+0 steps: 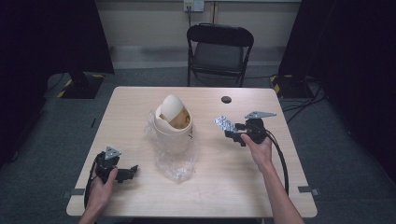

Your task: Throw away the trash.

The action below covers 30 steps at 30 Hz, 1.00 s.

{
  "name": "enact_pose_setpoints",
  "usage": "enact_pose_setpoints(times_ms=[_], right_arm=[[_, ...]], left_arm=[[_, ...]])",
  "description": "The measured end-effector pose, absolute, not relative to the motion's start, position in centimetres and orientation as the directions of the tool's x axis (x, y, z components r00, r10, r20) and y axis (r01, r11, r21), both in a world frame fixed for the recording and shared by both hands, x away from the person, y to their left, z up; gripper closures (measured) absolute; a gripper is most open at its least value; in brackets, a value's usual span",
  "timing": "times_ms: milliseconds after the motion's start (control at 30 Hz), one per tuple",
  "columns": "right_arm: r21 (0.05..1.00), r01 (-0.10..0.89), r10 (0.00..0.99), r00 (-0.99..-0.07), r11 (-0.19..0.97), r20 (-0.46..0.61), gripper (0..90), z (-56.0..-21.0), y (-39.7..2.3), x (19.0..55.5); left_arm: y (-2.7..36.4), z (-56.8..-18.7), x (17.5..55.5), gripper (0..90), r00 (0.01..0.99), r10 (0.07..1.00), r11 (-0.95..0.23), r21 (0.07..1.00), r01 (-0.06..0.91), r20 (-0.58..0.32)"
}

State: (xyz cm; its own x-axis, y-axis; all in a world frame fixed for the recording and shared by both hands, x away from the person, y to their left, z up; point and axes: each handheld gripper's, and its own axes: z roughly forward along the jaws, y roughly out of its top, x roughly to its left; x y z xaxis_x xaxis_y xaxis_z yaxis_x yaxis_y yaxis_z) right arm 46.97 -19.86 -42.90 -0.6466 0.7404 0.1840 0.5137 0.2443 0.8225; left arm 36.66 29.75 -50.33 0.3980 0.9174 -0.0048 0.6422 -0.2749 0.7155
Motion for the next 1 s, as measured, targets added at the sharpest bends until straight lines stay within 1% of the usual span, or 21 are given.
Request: enact_pose_setpoints(times_ms=[267, 633, 1000], right_arm=[[0.831, 0.491, 0.710, -0.681, 0.261, 0.179, 34.2, -41.3, -18.2, 46.5], [0.856, 0.421, 0.643, -0.752, 0.299, 0.146, 34.2, -38.3, -14.9, 45.8], [0.852, 0.383, 0.581, -0.805, 0.358, 0.118, 34.2, -37.2, -10.8, 45.9]], left_arm=[[29.8, -50.3, 36.7, 0.0, 0.398, 0.918, -0.275, 0.715, 0.642, -0.005], [29.8, -50.3, 36.7, 0.0, 0.398, 0.917, -0.275, 0.715, 0.642, -0.004], [29.8, -50.3, 36.7, 0.1, 0.398, 0.917, -0.275, 0.715, 0.642, -0.005]])
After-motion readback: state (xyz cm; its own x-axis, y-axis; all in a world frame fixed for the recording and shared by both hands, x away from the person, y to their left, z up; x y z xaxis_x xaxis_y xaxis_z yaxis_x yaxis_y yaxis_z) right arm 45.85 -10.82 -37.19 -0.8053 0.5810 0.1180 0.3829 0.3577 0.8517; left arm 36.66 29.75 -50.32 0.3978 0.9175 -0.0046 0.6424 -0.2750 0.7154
